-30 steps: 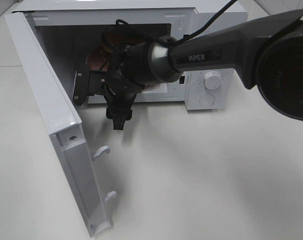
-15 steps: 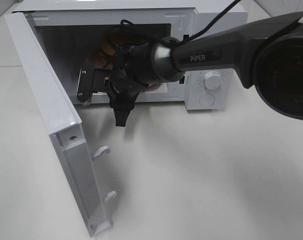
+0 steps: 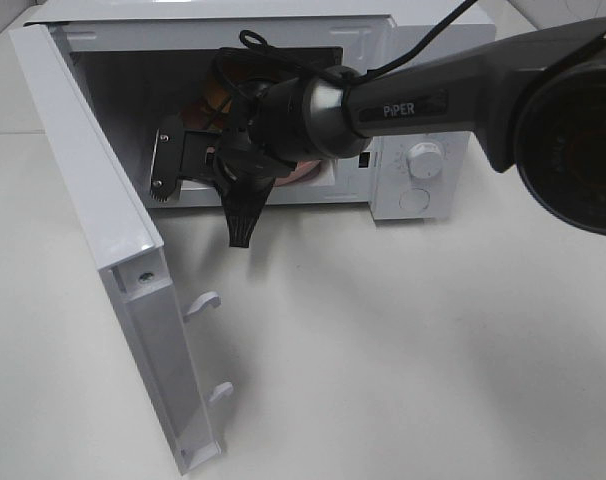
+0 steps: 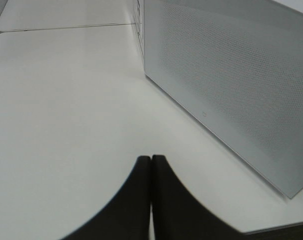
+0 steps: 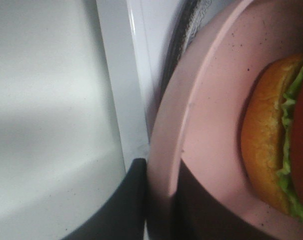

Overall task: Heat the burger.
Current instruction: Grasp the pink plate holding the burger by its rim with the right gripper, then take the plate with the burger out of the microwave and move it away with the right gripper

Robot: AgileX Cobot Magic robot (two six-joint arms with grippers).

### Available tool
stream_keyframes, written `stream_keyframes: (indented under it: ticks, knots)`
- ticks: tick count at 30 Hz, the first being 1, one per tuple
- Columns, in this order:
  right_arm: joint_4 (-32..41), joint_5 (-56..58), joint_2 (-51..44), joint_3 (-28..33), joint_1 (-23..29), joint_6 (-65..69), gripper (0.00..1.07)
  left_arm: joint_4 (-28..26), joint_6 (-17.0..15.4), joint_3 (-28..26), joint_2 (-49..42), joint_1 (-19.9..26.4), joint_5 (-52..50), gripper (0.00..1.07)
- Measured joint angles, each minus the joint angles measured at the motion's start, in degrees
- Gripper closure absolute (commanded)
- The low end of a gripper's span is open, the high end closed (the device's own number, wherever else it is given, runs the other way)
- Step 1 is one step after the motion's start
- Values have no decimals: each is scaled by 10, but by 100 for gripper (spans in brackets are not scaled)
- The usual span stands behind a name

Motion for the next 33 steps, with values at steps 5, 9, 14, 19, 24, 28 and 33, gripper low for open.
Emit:
stream_keyframes:
  ticks: [5, 9, 14, 19, 24, 28, 33]
  knots:
    - [8, 6, -4, 2, 1, -14, 107, 0, 0, 0, 0, 0, 0, 106]
    - [16, 8, -13, 7, 1, -15, 107, 0, 0, 0, 0, 0, 0, 106]
    - [33, 11, -36, 26, 3, -30, 107, 0, 0, 0, 0, 0, 0, 106]
    - [49, 10, -71, 56, 5, -54, 107, 0, 0, 0, 0, 0, 0, 106]
    - [49, 1, -97, 83, 5, -70, 107, 0, 0, 0, 0, 0, 0, 106]
    - [45, 0, -107, 95, 5, -74, 107, 0, 0, 0, 0, 0, 0, 106]
    - [43, -3, -125, 116, 6, -85, 107, 0, 0, 0, 0, 0, 0, 106]
